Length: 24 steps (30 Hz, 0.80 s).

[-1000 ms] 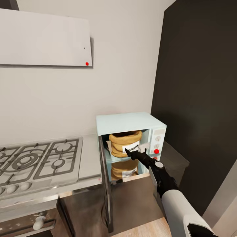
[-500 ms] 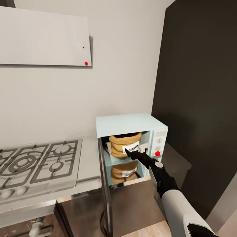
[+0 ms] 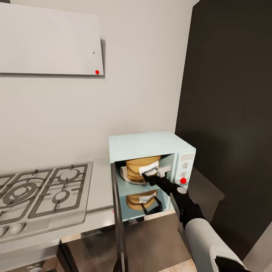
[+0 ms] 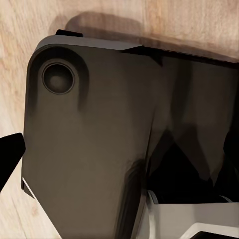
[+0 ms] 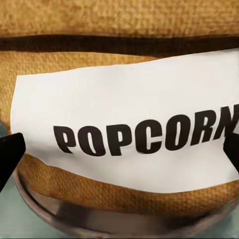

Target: In the kitchen, take the popcorn bag from the countertop, put it into the microwave, and heat it until the popcorn is cooked so the cooked popcorn ends up inside the bag.

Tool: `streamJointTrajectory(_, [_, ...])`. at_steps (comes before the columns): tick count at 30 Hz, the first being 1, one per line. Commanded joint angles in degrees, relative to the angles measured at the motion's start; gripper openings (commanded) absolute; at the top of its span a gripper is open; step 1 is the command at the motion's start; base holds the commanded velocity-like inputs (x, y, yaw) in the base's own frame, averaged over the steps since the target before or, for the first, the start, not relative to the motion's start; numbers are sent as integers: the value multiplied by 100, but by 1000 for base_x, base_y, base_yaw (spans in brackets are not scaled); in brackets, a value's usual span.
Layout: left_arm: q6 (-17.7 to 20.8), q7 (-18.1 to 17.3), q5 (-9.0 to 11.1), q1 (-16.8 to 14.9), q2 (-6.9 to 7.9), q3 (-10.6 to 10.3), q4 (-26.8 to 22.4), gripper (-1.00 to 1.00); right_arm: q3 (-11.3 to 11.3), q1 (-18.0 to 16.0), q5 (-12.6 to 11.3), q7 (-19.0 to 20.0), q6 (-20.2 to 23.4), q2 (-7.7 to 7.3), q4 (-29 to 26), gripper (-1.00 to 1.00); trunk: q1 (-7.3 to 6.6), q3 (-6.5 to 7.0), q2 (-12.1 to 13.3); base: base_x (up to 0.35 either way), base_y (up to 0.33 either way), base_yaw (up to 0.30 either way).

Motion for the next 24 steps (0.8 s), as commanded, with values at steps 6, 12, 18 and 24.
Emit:
streamJointTrajectory(6, [-15, -2, 40, -2, -1, 6, 2, 100, -25, -7, 55, 61, -29, 9, 126, 100, 0, -7, -5, 1, 0, 0])
streamJointTrajectory(12, [-15, 2, 40, -2, -3, 6, 2, 100, -21, -7, 66, 100, -28, 9, 183, 100, 0, -7, -5, 0, 0, 0])
streamJointTrajectory(18, [-15, -4, 40, -2, -10, 6, 2, 100, -12, -7, 218, 72, -20, 9, 110, 100, 0, -7, -5, -112, 0, 0])
streamJointTrajectory(24, [-15, -2, 40, -2, -10, 12, 2, 100, -12, -7, 265, 77, -3, 9, 42, 100, 0, -7, -5, -338, 0, 0])
